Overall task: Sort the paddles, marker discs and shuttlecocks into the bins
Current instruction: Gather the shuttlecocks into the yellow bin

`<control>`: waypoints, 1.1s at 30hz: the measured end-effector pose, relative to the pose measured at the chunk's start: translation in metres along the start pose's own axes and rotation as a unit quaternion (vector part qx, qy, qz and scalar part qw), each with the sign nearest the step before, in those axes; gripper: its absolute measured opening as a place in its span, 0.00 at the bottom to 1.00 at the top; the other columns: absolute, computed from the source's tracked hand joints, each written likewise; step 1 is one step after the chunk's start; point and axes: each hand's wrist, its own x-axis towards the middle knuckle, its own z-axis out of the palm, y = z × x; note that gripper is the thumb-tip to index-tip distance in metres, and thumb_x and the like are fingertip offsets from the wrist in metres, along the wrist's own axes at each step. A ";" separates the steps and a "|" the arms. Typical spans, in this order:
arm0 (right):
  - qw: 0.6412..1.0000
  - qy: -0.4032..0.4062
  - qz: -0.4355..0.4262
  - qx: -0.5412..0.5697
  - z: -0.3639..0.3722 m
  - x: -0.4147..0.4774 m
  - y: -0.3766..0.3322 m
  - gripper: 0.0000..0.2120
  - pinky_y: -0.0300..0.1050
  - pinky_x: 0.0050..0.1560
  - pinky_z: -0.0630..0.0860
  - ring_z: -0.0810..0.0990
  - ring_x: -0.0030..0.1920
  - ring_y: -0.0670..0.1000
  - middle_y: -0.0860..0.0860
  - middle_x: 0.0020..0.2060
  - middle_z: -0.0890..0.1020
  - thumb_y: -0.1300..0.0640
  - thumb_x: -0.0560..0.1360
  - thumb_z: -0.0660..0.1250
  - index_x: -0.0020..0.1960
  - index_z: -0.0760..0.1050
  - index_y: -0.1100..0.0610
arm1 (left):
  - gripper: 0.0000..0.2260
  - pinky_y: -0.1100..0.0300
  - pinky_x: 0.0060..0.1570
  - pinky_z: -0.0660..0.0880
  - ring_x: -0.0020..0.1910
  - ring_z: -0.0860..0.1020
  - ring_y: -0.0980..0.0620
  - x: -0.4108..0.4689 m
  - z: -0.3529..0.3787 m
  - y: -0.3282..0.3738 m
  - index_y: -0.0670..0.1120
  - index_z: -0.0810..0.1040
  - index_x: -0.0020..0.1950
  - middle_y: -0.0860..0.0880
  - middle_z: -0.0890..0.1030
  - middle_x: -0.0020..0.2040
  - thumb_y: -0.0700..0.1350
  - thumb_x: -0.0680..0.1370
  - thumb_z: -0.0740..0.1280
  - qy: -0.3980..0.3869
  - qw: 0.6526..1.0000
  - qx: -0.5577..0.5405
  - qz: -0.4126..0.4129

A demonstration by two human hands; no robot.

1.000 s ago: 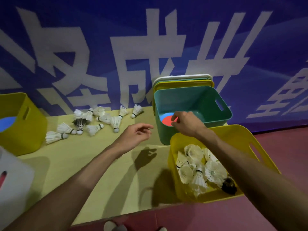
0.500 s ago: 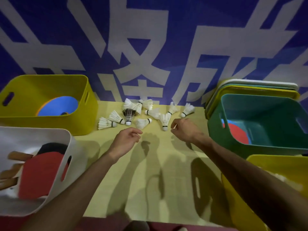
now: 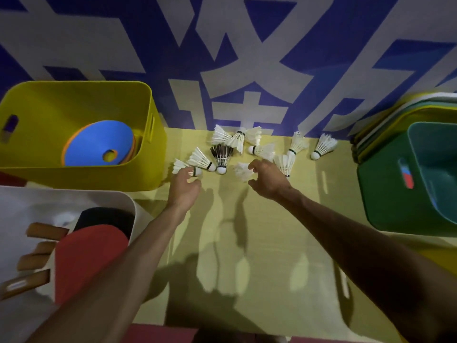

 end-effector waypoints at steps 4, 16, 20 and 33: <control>0.997 0.049 0.037 0.039 0.019 0.017 -0.015 0.26 0.48 0.59 0.72 0.71 0.65 0.56 0.55 0.68 0.69 0.58 0.74 0.68 0.70 0.66 0.56 | 0.24 0.50 0.55 0.77 0.57 0.76 0.44 0.012 0.002 0.001 0.49 0.70 0.70 0.46 0.61 0.71 0.41 0.72 0.62 0.037 0.998 0.040 0.005; 0.996 0.038 0.065 0.048 0.063 0.004 -0.008 0.17 0.51 0.61 0.72 0.69 0.65 0.59 0.52 0.71 0.64 0.62 0.76 0.63 0.64 0.71 0.53 | 0.32 0.44 0.51 0.79 0.54 0.78 0.44 0.029 0.007 -0.021 0.52 0.62 0.72 0.47 0.72 0.64 0.36 0.70 0.65 0.072 0.996 -0.046 -0.008; 0.997 0.038 0.057 0.036 0.061 -0.004 -0.003 0.14 0.50 0.56 0.75 0.72 0.63 0.57 0.50 0.69 0.67 0.58 0.77 0.62 0.63 0.73 0.52 | 0.26 0.50 0.53 0.78 0.52 0.79 0.44 0.012 0.023 -0.028 0.47 0.59 0.72 0.48 0.75 0.55 0.38 0.76 0.63 0.036 0.996 -0.053 -0.057; 0.990 0.074 0.101 0.059 0.013 -0.054 0.031 0.10 0.43 0.39 0.71 0.80 0.45 0.59 0.57 0.45 0.82 0.56 0.78 0.60 0.52 0.79 0.55 | 0.04 0.62 0.43 0.69 0.44 0.78 0.50 -0.055 0.072 -0.045 0.43 0.80 0.45 0.47 0.82 0.44 0.44 0.75 0.69 -0.026 0.998 0.044 0.021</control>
